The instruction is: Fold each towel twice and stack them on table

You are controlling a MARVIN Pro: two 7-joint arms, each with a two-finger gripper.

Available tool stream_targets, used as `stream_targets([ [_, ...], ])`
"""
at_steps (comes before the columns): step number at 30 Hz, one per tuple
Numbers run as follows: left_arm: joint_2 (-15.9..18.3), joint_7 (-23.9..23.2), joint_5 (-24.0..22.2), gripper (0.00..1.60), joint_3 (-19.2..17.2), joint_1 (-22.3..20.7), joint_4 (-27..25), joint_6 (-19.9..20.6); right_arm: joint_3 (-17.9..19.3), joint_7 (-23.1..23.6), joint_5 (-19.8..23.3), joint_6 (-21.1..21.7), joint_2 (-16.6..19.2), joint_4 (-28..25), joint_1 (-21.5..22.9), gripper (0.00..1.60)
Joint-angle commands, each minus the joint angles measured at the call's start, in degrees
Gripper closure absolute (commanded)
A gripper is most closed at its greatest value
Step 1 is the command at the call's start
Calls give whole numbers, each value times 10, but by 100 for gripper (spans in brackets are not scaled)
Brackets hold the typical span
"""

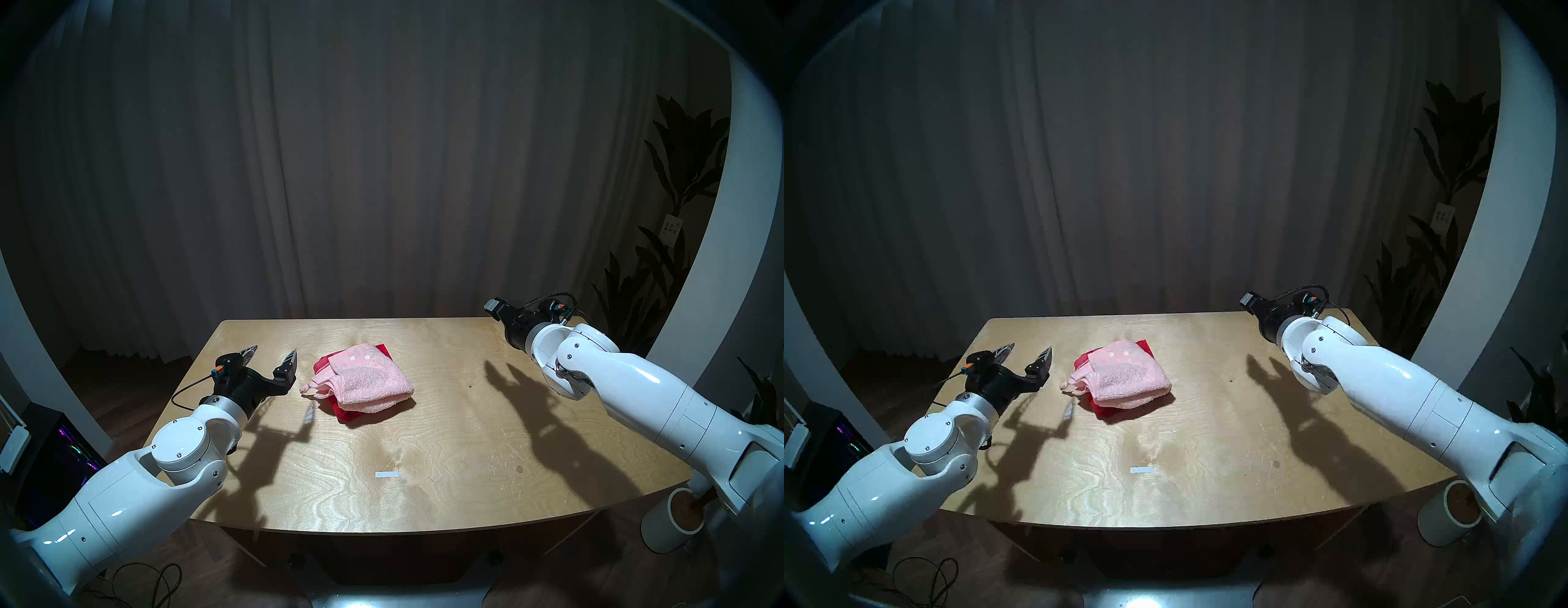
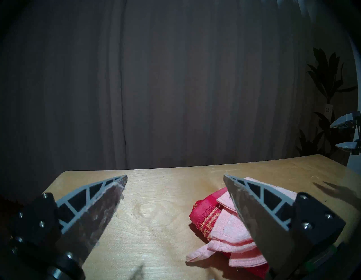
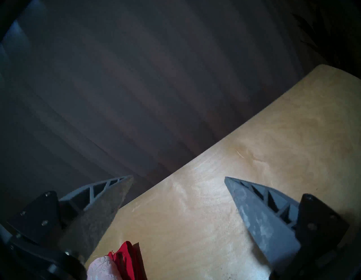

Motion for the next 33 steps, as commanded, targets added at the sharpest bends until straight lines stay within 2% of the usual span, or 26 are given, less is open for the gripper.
stream_targets([
  [1, -28, 27, 45, 0, 10, -53, 12, 7, -15, 56, -58, -11, -7, 9, 13, 0],
  [8, -53, 54, 91, 0, 38, -84, 37, 19, -30, 107, -112, -23, -5, 37, 26, 0],
  [18, -92, 97, 166, 0, 75, -137, 81, 50, -27, 176, -166, -44, -13, 88, 52, 0],
  [21, -119, 122, 196, 0, 82, -154, 103, 56, -22, 200, -155, -56, -32, 111, 47, 0],
  [28, -137, 187, 274, 0, 108, -172, 143, 65, -19, 251, -132, -107, -51, 120, 4, 0],
  [33, -151, 221, 310, 0, 120, -181, 166, 63, -6, 236, -84, -134, -52, 101, -30, 0],
])
